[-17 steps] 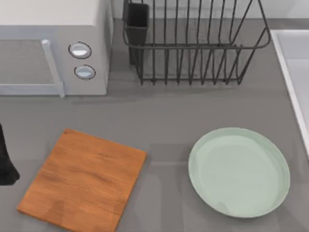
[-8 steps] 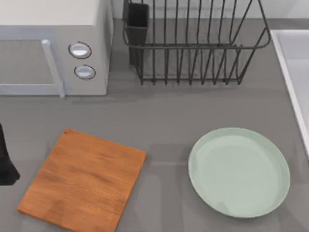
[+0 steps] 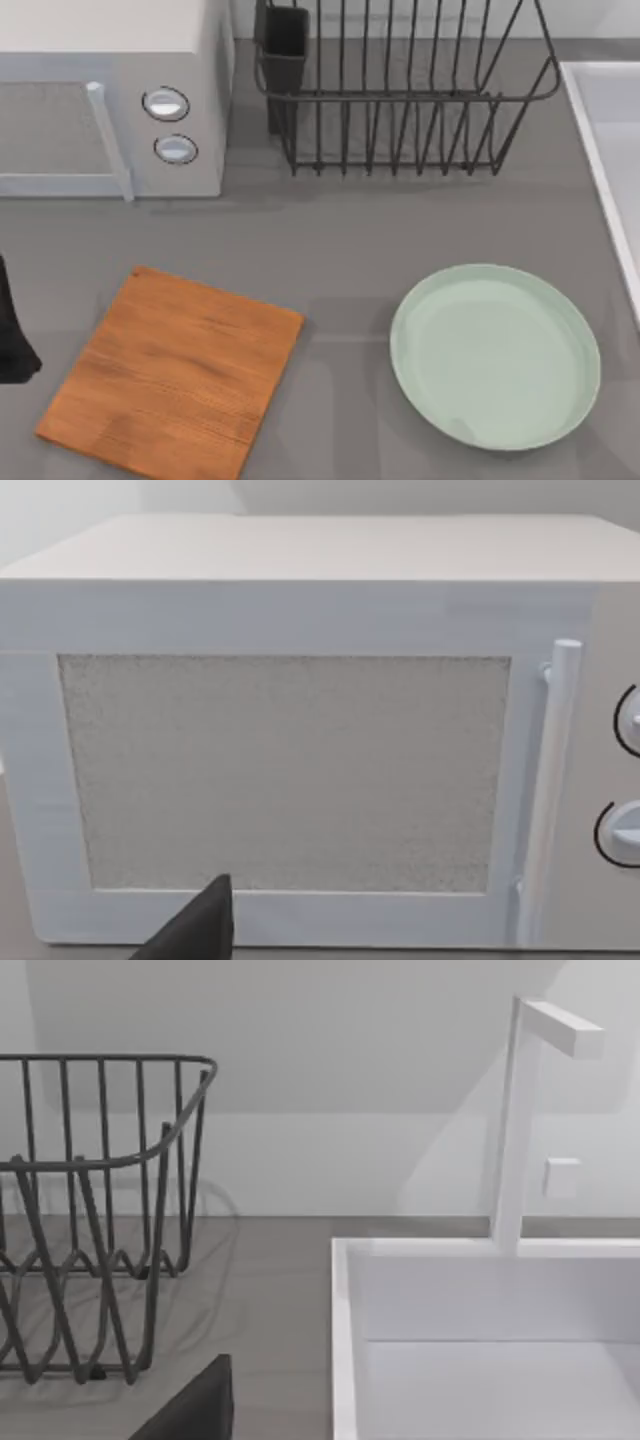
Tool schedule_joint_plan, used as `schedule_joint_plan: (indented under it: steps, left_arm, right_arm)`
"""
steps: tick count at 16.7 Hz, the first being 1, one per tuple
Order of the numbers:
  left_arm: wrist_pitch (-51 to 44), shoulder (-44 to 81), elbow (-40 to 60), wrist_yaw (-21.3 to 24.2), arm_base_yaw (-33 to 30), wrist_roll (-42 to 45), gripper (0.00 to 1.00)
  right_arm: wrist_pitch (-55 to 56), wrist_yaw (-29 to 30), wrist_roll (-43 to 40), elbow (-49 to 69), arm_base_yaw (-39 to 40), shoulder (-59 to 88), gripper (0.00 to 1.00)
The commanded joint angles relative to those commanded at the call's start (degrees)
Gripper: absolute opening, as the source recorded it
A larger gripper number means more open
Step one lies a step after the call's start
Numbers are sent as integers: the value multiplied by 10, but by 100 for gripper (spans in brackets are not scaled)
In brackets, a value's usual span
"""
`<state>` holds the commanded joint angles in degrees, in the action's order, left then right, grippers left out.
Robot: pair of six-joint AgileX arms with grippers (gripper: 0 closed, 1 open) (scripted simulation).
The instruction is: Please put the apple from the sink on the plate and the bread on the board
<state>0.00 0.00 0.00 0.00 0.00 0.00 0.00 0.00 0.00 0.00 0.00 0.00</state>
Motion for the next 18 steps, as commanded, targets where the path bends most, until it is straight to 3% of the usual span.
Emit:
schedule_joint_plan:
  steps: [4,8,18]
  left_arm:
    - [0,0,0,0,0,0,100]
    - [0,0,0,0,0,0,100]
    - [0,0,0,0,0,0,100]
  right_arm:
    - [-11,0,-2,17,-3,17,100]
    - [-76,0,-15,113,-17,125,100]
    - [-359,1,-73,541,-79,694,100]
